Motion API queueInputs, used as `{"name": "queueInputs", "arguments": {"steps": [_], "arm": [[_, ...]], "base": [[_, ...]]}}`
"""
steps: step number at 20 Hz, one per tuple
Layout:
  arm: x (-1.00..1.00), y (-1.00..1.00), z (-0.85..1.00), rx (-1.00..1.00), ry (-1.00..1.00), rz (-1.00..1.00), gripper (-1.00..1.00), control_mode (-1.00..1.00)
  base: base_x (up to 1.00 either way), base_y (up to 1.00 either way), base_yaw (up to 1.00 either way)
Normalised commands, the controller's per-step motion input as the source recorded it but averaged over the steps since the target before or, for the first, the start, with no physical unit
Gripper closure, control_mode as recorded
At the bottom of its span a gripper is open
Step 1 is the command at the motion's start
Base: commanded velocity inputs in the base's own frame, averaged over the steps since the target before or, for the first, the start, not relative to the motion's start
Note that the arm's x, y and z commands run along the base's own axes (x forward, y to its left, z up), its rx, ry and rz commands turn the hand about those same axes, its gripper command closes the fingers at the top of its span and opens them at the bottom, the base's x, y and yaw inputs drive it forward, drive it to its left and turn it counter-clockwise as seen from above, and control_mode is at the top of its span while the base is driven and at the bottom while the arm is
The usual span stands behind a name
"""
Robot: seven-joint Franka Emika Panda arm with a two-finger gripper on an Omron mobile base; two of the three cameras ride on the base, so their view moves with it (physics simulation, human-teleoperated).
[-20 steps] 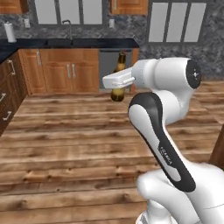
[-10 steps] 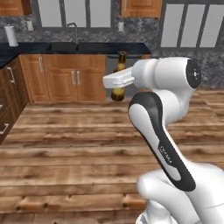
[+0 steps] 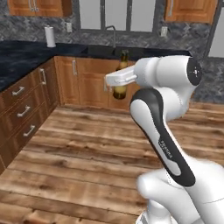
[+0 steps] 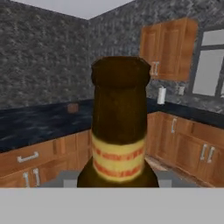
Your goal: Open the cabinet directly in front. Then move the beer and the mug to the dining counter with the jar on it.
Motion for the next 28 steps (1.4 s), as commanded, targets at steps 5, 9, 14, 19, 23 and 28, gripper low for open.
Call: {"name": "queueInputs", "arguments": {"steps": [5, 9, 14, 19, 23, 28], "arm": [[0.0, 0.0, 0.0, 0.0, 0.0, 0.0, 1.0, 1.0], [0.0, 0.0, 0.0, 0.0, 0.0, 0.0, 1.0, 1.0], [0.0, 0.0, 0.0, 0.0, 0.0, 0.0, 1.0, 1.0], [0.0, 0.0, 0.0, 0.0, 0.0, 0.0, 1.0, 1.0], [0.0, 0.0, 0.0, 0.0, 0.0, 0.0, 1.0, 1.0], [0.0, 0.0, 0.0, 0.0, 0.0, 0.0, 1.0, 1.0]], "base": [[1.0, 0.0, 0.54], [1.0, 0.0, 0.52], [1.0, 0.0, 0.44], [1.0, 0.0, 0.42], [1.0, 0.0, 0.41], [1.0, -0.12, 0.41]]}}
